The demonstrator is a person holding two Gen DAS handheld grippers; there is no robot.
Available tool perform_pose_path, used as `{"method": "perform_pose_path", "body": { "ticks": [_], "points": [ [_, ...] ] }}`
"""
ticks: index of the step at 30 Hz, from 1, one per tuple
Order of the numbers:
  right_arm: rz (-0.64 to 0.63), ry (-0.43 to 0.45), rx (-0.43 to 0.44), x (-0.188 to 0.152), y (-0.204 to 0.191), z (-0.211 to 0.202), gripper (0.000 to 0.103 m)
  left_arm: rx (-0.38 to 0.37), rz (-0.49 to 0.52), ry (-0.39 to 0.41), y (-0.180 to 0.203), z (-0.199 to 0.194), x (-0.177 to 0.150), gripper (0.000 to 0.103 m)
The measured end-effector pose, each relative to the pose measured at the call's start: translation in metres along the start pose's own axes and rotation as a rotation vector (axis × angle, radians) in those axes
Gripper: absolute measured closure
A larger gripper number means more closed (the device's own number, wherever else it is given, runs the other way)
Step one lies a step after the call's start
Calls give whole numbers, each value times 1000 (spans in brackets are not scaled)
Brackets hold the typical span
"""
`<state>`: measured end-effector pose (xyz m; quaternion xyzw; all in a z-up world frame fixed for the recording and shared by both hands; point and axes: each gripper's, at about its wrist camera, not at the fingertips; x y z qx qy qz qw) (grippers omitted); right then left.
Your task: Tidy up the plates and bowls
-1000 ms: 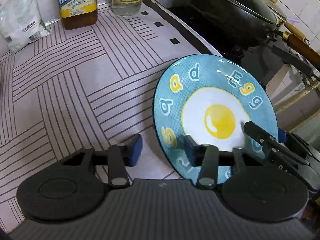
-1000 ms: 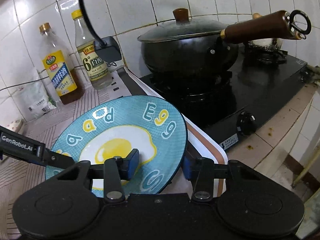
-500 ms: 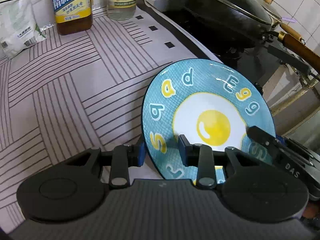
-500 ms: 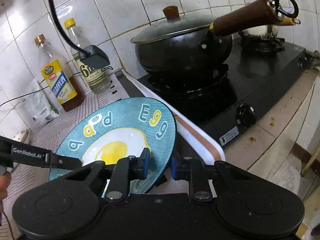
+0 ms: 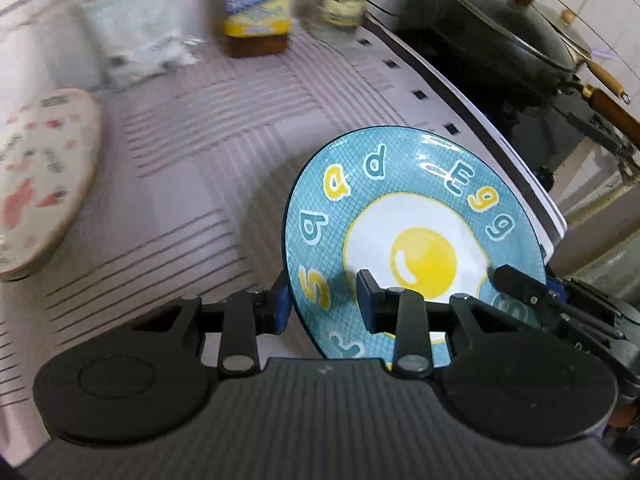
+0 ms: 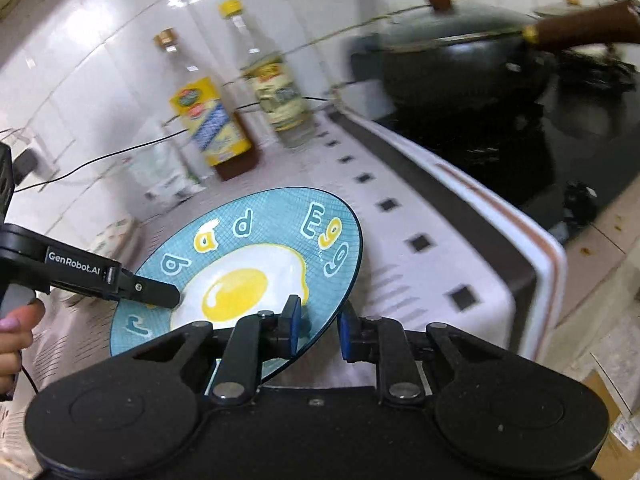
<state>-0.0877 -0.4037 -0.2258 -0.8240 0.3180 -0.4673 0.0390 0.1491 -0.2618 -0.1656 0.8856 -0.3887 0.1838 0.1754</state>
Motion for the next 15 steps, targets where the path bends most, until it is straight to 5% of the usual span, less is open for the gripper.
{"method": "perform_pose_path", "body": {
  "ticks": [15],
  "points": [
    [-195,-68,299,49,-99,36,79,166,-286,134,-103,-93,-19,71]
  ]
}}
Point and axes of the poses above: each gripper's, at about its wrist camera, not at the fingertips, and z roughly the way its jaws point, y to its right, x to its top, and after that the axes turned 1 degree about -y, right-handed
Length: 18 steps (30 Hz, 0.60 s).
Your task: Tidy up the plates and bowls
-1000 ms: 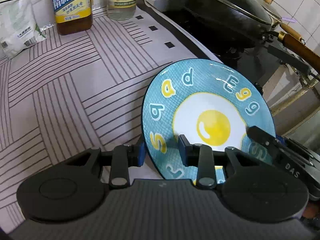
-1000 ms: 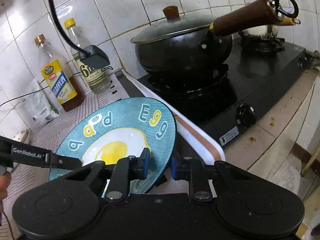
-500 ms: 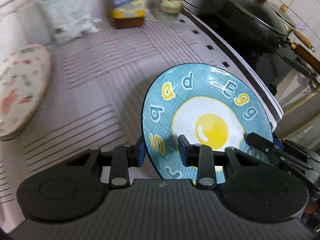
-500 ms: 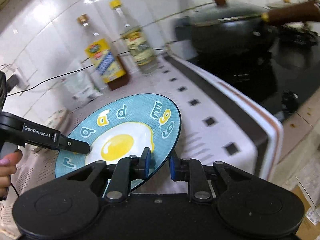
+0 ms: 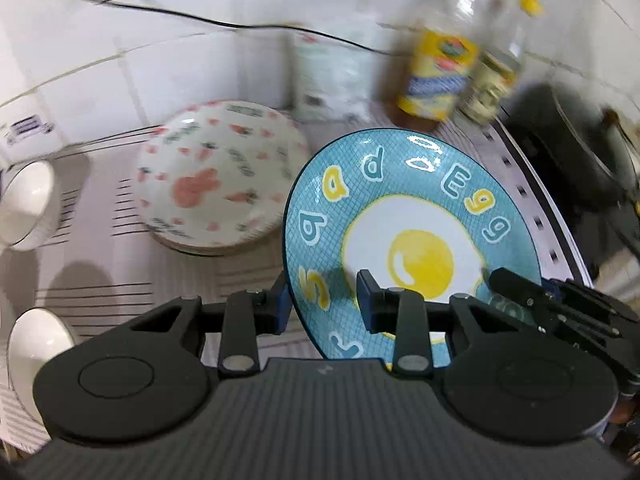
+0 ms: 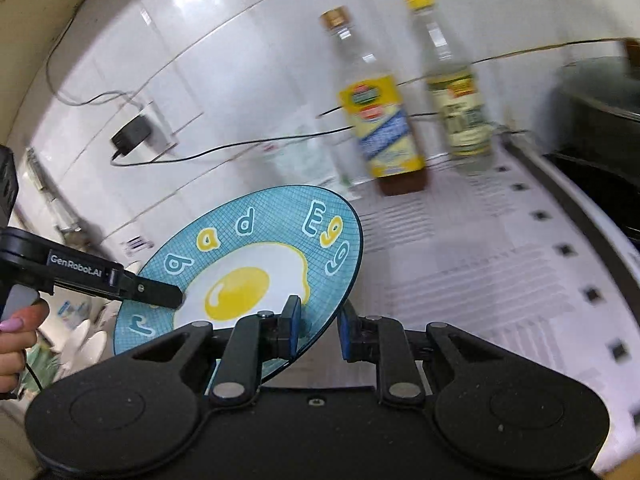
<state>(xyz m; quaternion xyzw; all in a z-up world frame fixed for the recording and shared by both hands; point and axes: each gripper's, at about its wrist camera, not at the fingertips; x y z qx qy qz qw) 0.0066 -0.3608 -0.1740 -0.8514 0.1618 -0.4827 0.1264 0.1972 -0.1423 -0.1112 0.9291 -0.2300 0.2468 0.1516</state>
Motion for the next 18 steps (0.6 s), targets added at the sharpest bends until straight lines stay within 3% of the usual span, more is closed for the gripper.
{"method": "perform_pose_path", "body": {
  "ticks": [6,18],
  "points": [
    [-53,-40,93,23,-25,42,79,62,-158,44,-43,-2,14,71],
    [-99,-96,154,51,-44,136,79,106,-291,4,-103,47,35,71]
  ]
}}
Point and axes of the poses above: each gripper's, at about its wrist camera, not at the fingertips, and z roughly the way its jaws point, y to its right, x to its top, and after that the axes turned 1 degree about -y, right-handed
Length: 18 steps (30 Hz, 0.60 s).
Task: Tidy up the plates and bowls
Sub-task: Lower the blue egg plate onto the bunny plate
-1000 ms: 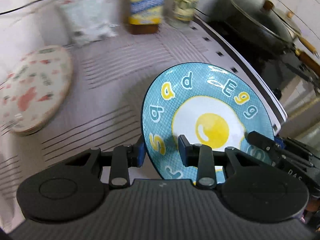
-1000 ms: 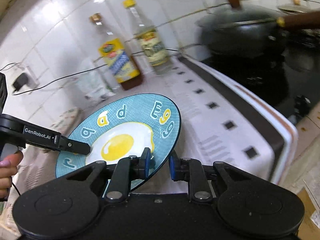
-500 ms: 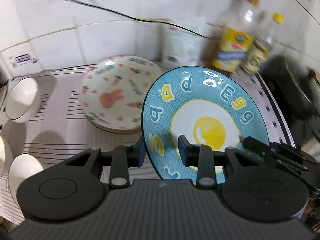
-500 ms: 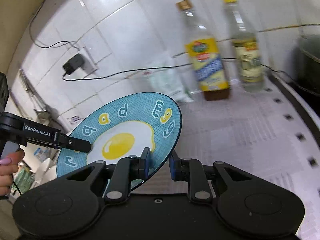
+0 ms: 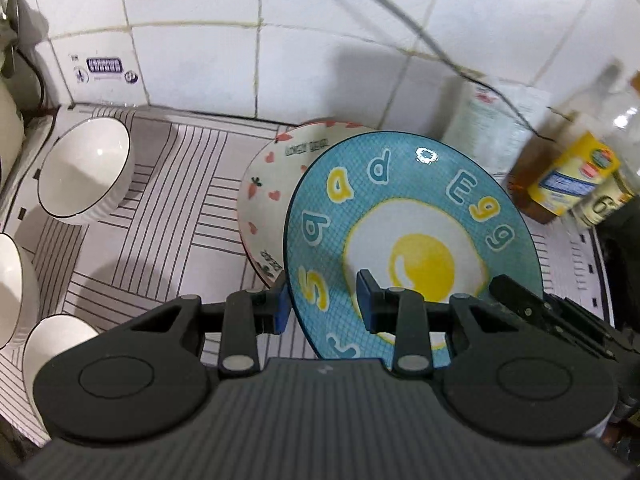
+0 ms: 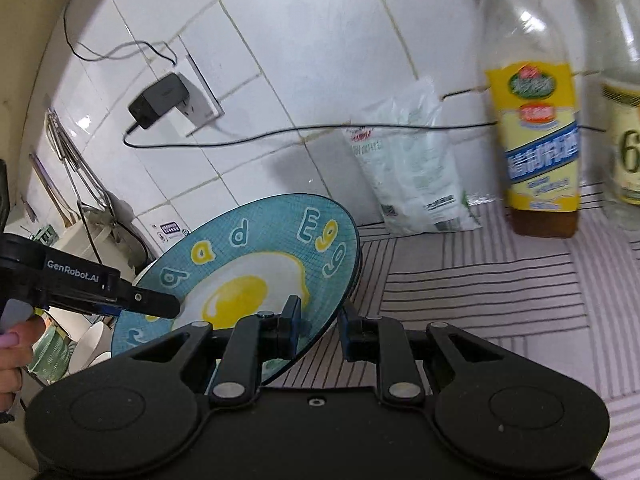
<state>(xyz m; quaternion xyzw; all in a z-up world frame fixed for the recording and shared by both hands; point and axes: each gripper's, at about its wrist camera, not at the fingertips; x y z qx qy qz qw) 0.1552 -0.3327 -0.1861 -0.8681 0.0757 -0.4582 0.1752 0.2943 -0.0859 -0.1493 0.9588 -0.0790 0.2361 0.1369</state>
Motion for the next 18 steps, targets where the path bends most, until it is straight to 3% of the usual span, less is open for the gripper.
{"method": "perform_pose_path", "body": {
  "ticks": [7,10,18],
  "points": [
    [9,-72,-6,4,0,39,79,8,-89,-84,-31,31,15,71],
    [43,-70,-1,6,-2,47,79,16,-66,-93,-33,36,22,71],
    [-46,-127,-66,18,-15,66,79,32,-89,-131,-41,55,22,71]
  ]
}}
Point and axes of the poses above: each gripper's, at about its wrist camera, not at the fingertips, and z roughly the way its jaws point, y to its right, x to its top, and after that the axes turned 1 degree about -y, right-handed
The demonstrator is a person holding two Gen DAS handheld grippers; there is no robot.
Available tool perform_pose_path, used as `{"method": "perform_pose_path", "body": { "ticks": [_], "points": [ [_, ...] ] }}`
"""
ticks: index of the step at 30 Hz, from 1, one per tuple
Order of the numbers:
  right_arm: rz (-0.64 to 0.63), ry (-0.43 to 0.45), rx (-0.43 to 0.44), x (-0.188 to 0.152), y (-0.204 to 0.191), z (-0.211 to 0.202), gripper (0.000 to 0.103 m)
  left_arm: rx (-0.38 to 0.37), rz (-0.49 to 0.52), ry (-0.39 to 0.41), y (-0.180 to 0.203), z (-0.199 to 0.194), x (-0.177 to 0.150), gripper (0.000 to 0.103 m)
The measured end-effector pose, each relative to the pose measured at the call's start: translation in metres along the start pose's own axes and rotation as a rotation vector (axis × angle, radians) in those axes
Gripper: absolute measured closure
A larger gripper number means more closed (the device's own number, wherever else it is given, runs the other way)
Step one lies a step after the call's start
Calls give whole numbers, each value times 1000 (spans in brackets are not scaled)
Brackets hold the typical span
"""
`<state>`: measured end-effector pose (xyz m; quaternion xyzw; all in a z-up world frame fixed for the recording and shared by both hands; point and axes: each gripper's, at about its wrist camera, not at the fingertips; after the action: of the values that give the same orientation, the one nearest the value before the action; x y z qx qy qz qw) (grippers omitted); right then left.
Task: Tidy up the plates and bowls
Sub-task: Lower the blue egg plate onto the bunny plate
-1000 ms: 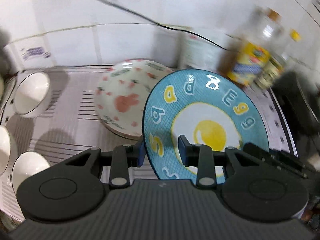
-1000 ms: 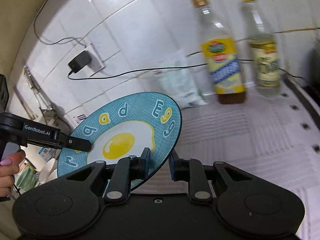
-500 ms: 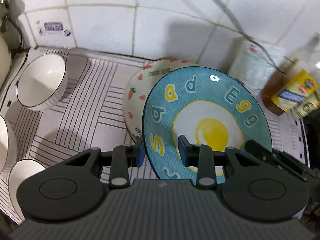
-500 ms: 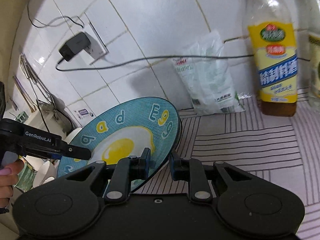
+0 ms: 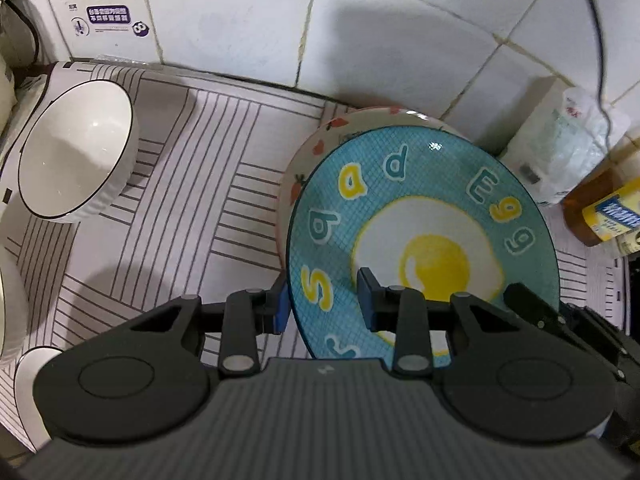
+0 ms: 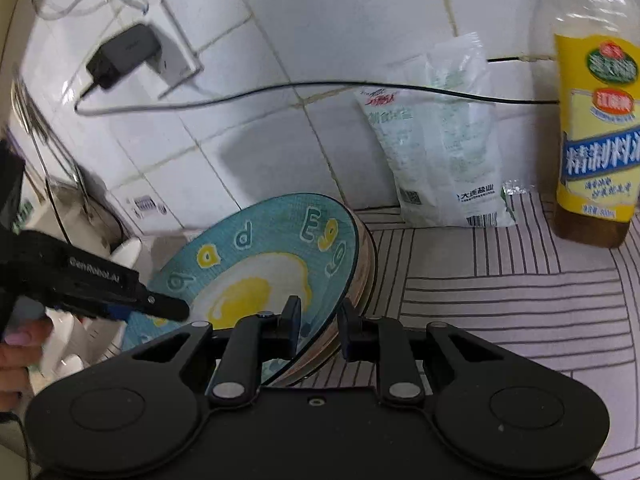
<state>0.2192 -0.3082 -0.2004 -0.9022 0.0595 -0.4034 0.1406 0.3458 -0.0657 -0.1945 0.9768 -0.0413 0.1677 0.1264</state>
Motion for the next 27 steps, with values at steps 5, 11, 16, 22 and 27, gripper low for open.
{"method": "perform_pose_path", "body": {
  "ticks": [5,11,16,22,27],
  "points": [
    [-62,-42,-52,2,-11,6,77,24,-9,-23,2,8,-3,70],
    [-99,-77,-126,3,-19,13,75,43,-22,-32,2,12,-6,70],
    [-106,-87,-173,1,-27,19,66,77,-10,-33,8,15,-6,67],
    [-101,-55,-232,-1,-34,26,61,135,41,-10,22,12,-11,64],
    [-139,-23,-260,-2,-36,32,59,138,54,11,24,5,-19,64]
  ]
}}
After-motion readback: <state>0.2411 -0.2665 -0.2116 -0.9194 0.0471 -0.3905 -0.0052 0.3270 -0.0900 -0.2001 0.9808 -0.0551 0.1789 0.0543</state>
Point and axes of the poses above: each gripper's, at about its wrist camera, not at the fingertips, and z roughly the way its jaws point, y to its right, x to its top, and after that the axes turned 1 degree about -y, right-handed
